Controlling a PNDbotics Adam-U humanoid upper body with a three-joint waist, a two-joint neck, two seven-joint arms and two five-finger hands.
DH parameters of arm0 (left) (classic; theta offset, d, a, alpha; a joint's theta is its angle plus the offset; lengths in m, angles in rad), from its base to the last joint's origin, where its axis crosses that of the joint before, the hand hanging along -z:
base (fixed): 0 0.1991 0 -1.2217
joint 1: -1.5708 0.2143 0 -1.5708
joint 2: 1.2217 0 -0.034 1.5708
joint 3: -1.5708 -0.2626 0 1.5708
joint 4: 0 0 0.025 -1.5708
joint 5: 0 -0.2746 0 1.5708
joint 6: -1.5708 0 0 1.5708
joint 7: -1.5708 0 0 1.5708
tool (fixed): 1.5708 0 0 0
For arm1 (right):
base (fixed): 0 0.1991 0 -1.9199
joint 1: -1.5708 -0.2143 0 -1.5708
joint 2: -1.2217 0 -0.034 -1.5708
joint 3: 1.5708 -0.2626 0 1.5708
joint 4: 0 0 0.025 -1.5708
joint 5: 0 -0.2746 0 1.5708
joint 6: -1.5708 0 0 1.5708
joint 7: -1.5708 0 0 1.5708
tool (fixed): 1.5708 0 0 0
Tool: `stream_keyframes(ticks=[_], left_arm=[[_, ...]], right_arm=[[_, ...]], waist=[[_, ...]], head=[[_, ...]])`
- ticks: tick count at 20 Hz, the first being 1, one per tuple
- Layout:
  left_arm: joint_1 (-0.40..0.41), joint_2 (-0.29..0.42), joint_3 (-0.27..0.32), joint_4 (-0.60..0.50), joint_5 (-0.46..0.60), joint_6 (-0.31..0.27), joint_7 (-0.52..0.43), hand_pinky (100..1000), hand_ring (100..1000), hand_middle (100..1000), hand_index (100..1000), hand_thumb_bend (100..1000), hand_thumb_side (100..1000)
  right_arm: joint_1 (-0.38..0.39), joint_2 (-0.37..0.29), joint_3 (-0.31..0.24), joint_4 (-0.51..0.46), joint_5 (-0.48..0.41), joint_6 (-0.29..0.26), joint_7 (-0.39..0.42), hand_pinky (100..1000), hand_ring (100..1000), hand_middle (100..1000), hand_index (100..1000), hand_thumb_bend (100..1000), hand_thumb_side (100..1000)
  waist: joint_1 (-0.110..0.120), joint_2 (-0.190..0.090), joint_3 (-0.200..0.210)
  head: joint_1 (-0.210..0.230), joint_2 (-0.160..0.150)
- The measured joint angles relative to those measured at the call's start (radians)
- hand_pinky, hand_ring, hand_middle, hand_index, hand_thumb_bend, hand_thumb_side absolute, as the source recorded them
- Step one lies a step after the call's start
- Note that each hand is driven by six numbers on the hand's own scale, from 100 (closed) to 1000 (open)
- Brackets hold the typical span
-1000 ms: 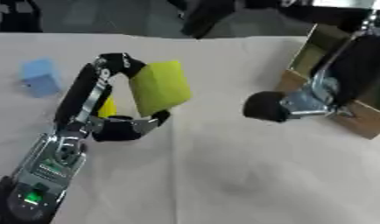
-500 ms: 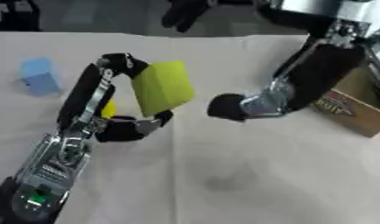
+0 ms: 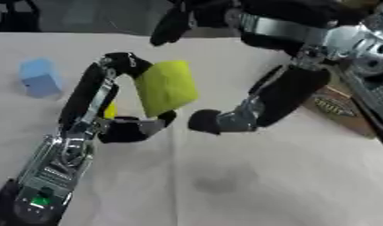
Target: Pick up the objects with one hand, pass them to the other hand, and then place them into the box on the other side of the table.
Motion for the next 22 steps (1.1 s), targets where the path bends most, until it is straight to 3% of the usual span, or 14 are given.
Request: stream_keyframes(ticks=[22], left_arm=[[0.027, -0.005, 0.012, -0.043, -0.088, -0.025, 0.031, 642, 498, 411, 534, 100, 100]], right_arm=[[0.017, 0.061, 0.008, 0.121, 0.204, -0.042, -0.004, 919, 843, 833, 882, 353, 457]], waist=[[0.000, -0.006, -0.007]], head=[[-0.016, 0.001]])
